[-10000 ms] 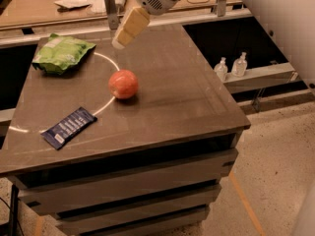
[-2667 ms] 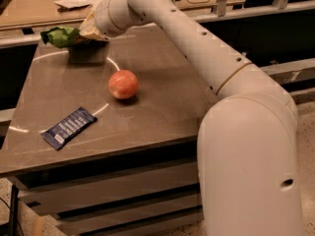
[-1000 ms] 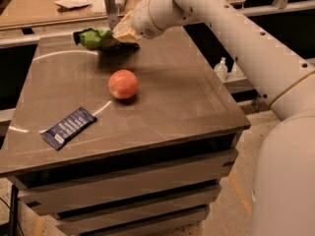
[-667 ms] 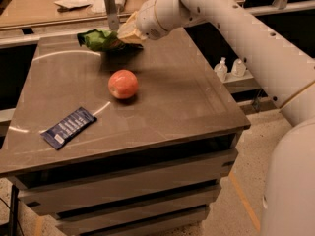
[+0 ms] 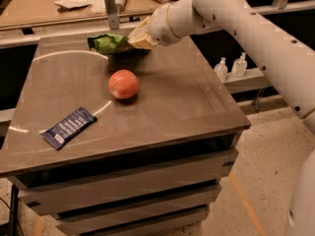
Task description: Move green rice chip bag near apple
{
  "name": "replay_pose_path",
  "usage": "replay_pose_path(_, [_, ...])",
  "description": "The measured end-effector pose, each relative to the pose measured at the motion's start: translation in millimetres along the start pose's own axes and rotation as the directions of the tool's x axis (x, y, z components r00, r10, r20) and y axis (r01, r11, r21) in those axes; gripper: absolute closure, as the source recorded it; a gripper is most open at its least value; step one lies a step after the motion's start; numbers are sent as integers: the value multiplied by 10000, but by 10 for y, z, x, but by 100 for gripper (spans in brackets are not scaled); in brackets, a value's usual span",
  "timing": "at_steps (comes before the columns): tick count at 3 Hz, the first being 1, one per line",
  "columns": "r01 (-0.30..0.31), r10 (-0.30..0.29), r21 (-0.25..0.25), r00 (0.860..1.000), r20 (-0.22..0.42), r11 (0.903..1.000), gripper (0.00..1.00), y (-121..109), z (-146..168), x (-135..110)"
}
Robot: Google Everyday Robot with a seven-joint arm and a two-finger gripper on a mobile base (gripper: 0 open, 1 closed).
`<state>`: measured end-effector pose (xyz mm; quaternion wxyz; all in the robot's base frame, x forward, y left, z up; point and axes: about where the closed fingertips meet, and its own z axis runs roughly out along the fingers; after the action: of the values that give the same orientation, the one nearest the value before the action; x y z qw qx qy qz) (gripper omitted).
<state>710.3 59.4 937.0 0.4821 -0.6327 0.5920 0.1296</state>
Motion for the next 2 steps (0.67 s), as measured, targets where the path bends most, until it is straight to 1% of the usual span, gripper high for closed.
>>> replay_pose_path(2, [-526, 533, 222, 9981, -316, 9984, 100, 16, -102, 240])
